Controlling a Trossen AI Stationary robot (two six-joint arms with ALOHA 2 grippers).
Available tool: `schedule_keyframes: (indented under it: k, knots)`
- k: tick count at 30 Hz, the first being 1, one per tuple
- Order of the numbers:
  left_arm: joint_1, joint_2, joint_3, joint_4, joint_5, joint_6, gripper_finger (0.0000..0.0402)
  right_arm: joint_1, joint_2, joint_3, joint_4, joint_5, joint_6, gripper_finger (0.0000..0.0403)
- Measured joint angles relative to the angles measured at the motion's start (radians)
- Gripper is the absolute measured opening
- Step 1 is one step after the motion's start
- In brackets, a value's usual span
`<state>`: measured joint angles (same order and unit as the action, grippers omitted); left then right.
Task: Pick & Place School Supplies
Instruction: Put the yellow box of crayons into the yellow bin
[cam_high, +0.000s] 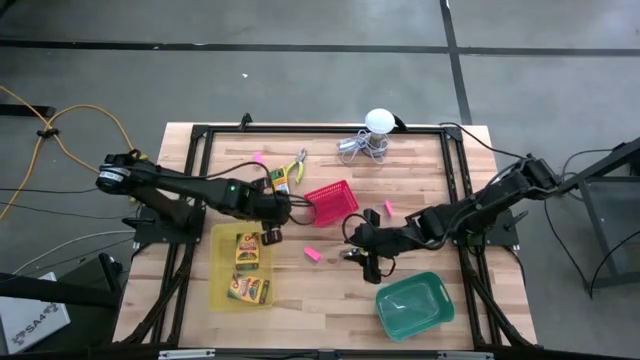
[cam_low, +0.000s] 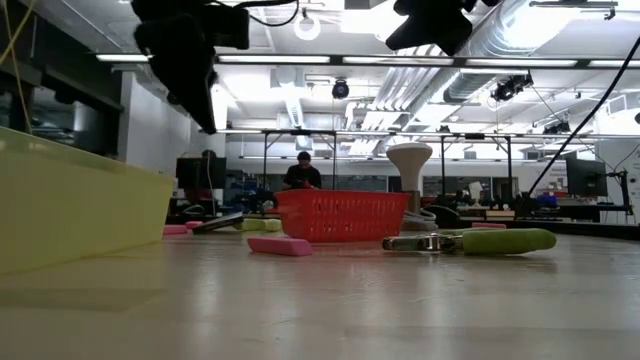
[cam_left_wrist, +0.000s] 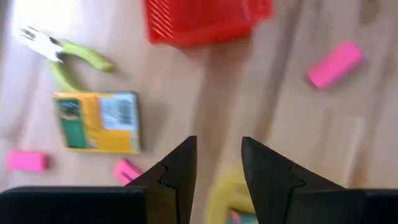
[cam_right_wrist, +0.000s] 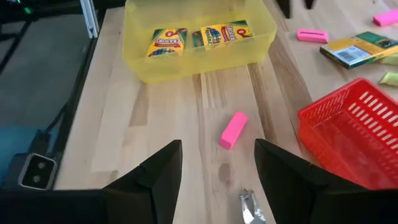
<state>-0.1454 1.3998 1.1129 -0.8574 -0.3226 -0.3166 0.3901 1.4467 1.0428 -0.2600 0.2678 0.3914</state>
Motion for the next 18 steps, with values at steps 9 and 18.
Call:
schedule_keyframes:
  k: [9,18]
  knots:
    - [0.012,0.000,0.000,0.002,-0.085,0.168,0.0120,-0.051,0.000,0.000,-0.002,0.040,-0.024,0.0192]
    - [-0.017,-0.008,0.000,-0.012,-0.072,0.141,0.0120,-0.180,0.000,0.000,-0.028,-0.068,0.027,0.0192]
